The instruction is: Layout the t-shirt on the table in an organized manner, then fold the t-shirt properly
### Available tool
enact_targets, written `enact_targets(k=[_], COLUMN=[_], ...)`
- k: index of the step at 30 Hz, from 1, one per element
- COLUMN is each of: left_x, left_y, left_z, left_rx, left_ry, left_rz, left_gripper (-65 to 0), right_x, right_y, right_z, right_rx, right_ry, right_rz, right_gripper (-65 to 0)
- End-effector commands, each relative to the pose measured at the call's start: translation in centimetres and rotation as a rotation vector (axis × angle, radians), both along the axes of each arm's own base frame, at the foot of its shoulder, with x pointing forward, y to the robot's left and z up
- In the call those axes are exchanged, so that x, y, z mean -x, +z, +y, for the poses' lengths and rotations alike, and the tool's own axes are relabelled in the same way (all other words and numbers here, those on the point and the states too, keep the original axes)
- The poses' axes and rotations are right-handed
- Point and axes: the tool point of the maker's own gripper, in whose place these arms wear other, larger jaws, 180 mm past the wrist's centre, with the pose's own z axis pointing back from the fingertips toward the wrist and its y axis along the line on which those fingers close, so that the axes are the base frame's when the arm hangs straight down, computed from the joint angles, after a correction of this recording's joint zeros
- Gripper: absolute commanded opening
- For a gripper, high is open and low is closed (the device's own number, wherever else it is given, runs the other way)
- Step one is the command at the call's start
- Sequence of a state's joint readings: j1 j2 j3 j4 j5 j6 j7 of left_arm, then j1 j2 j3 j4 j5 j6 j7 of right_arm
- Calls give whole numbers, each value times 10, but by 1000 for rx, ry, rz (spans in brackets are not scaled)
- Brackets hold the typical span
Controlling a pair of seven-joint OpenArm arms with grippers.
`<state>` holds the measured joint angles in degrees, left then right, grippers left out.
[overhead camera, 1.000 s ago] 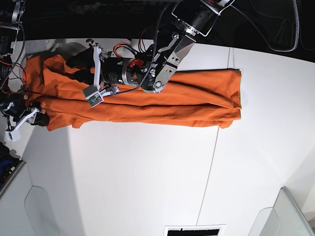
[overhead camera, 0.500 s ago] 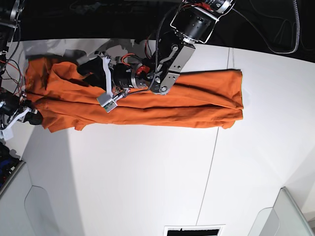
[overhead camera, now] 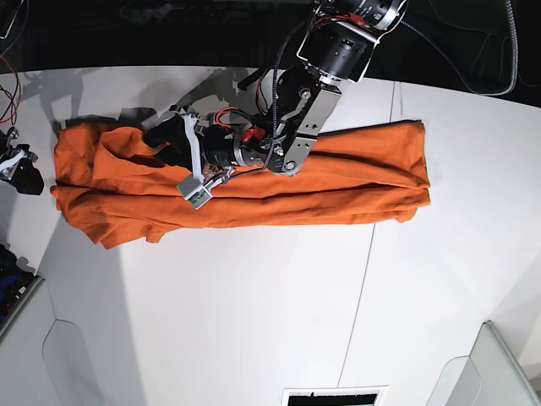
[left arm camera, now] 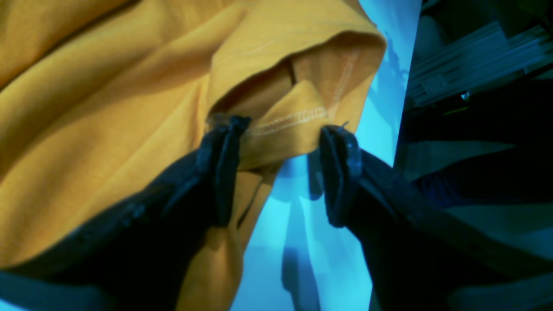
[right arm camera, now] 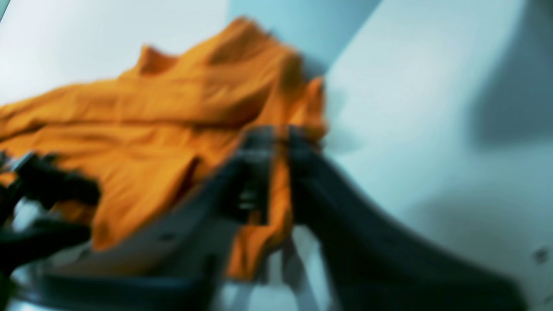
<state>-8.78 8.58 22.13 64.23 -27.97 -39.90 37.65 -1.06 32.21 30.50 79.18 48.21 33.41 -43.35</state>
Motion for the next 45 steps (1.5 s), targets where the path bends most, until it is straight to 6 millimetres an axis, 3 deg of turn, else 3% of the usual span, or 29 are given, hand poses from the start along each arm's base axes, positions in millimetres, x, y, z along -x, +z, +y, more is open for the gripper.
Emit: enact_targets(k=[1,3,6,11,18,20,23,25,35,36,41,43,45], left_x=[-3,-1,0,1,2,2,1,2,2,2,2,2,4], left_y=[3,2,4,4,3,3,4,4,2,2,2,1,0], left_z=[-2,-2,-3,-3,-3,-3,-3,-3,-2,-2,-2,-2,-2], left_rx=[-12,-15,-3,4,1,1,1,1,-9,-9,-10,-14,-21], left_ry=[-7,-10,-10,-10,-12,-12,-12,-12,-15,-15,-16,-19,-24], left_rz=[-8,-1,9,17,19,19,18,18,13,13,14,16,21], left_gripper=[-321,-321,-321,-321,-321,-321,-321,-321,-321,-321,-321,-321,-321], right_x=[-16,-27,-47,-78,-86,-86,-87,-90,-95,-97,-103,-105,-109], right_y=[25,31,30,-2,-47,-52,-52,-47,-10,-5,10,11,12], right_z=[-8,-11,-17,-13,33,44,49,49,60,60,54,51,45], right_rx=[24,60,105,57,20,13,7,12,91,94,94,105,123], right_ry=[-13,-19,-33,-46,78,99,103,107,190,189,164,152,122], right_rz=[-90,-120,-123,-49,86,95,90,76,48,33,-17,-26,-41], right_gripper=[-417,-331,-326,-326,-330,-399,-590,-644,-650,-638,-373,-329,-329])
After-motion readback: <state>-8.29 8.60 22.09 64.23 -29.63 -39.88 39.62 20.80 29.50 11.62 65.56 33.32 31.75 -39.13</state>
